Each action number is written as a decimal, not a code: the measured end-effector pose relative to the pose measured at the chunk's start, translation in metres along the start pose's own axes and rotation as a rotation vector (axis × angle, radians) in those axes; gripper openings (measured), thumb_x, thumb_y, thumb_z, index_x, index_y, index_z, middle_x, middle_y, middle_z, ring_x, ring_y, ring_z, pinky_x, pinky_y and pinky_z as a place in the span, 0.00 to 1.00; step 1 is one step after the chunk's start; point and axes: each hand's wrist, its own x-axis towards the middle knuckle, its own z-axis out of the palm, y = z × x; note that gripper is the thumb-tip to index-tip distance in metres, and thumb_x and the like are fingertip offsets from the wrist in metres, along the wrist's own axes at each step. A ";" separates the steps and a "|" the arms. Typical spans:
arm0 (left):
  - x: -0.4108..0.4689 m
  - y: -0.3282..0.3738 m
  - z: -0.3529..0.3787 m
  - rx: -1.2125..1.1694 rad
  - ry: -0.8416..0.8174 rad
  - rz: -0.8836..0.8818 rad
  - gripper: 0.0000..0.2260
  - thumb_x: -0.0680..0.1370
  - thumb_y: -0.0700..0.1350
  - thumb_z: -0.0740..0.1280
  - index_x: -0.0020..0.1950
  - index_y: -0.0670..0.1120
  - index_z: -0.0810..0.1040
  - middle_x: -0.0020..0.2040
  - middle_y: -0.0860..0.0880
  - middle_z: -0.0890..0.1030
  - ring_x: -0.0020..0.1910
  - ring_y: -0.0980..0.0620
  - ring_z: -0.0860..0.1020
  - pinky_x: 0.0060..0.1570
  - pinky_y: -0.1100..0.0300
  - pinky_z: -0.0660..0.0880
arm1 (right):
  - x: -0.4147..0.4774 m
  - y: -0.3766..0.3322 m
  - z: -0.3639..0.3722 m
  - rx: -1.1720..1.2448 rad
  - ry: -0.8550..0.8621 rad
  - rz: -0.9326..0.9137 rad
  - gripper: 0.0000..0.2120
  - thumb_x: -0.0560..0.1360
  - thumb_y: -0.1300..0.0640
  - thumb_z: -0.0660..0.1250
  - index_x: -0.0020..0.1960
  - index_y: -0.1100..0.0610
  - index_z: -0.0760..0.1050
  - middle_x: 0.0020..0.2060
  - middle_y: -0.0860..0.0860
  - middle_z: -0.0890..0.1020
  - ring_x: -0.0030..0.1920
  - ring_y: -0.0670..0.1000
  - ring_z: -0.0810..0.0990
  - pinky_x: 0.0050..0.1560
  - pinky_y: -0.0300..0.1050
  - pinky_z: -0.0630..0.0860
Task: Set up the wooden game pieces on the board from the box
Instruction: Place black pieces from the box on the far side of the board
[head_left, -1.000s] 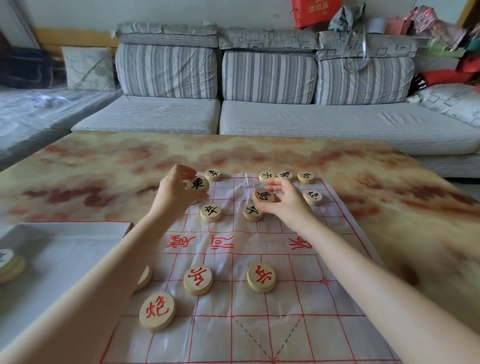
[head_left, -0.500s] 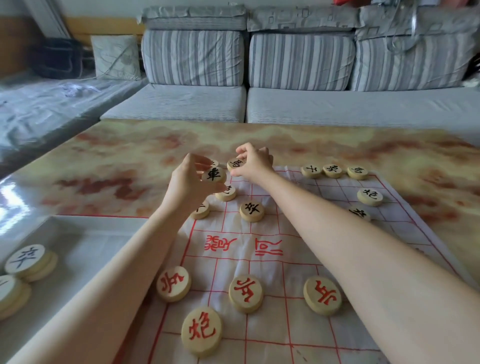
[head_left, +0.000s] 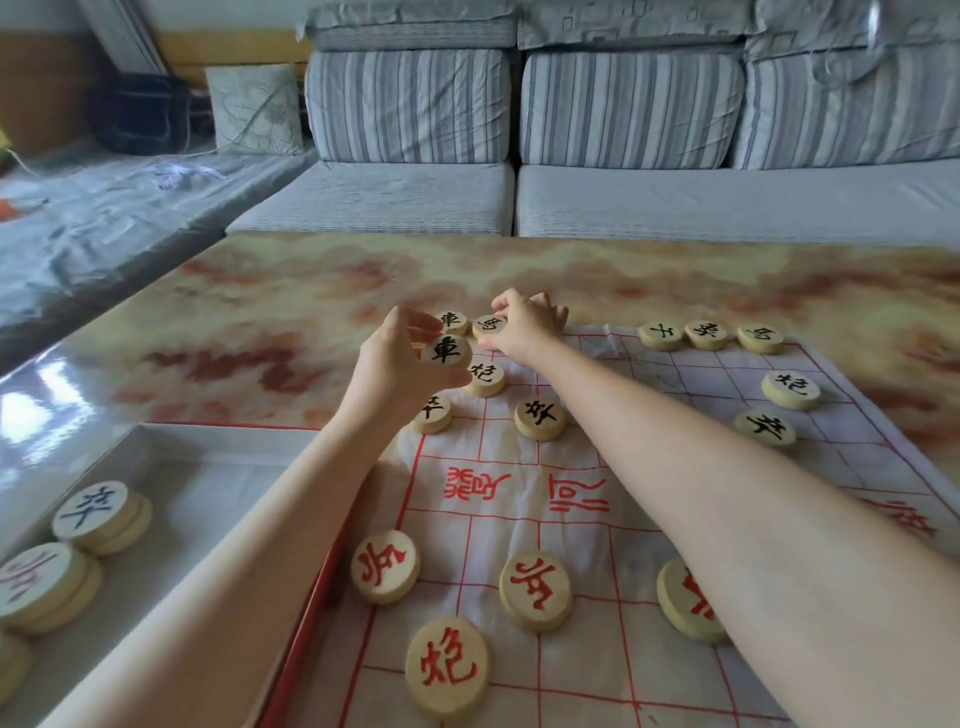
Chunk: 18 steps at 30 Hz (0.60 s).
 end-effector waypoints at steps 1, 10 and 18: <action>0.000 0.000 0.000 0.000 -0.004 -0.004 0.25 0.63 0.42 0.78 0.56 0.46 0.73 0.52 0.53 0.77 0.49 0.54 0.75 0.42 0.66 0.68 | -0.001 -0.001 -0.001 0.005 -0.005 -0.001 0.26 0.66 0.46 0.72 0.62 0.50 0.69 0.62 0.53 0.73 0.65 0.54 0.64 0.61 0.47 0.57; -0.007 0.016 0.009 -0.011 -0.028 0.007 0.25 0.63 0.43 0.78 0.57 0.46 0.73 0.52 0.53 0.77 0.50 0.54 0.75 0.47 0.64 0.69 | -0.056 0.006 -0.055 0.221 0.006 -0.068 0.21 0.72 0.54 0.66 0.65 0.49 0.71 0.64 0.57 0.68 0.68 0.55 0.63 0.65 0.42 0.57; -0.012 0.078 0.070 -0.043 -0.127 0.095 0.24 0.63 0.41 0.78 0.56 0.44 0.74 0.51 0.52 0.77 0.48 0.54 0.74 0.47 0.64 0.66 | -0.110 0.094 -0.118 0.266 0.118 0.060 0.12 0.71 0.60 0.66 0.53 0.50 0.79 0.49 0.49 0.78 0.63 0.53 0.70 0.66 0.49 0.66</action>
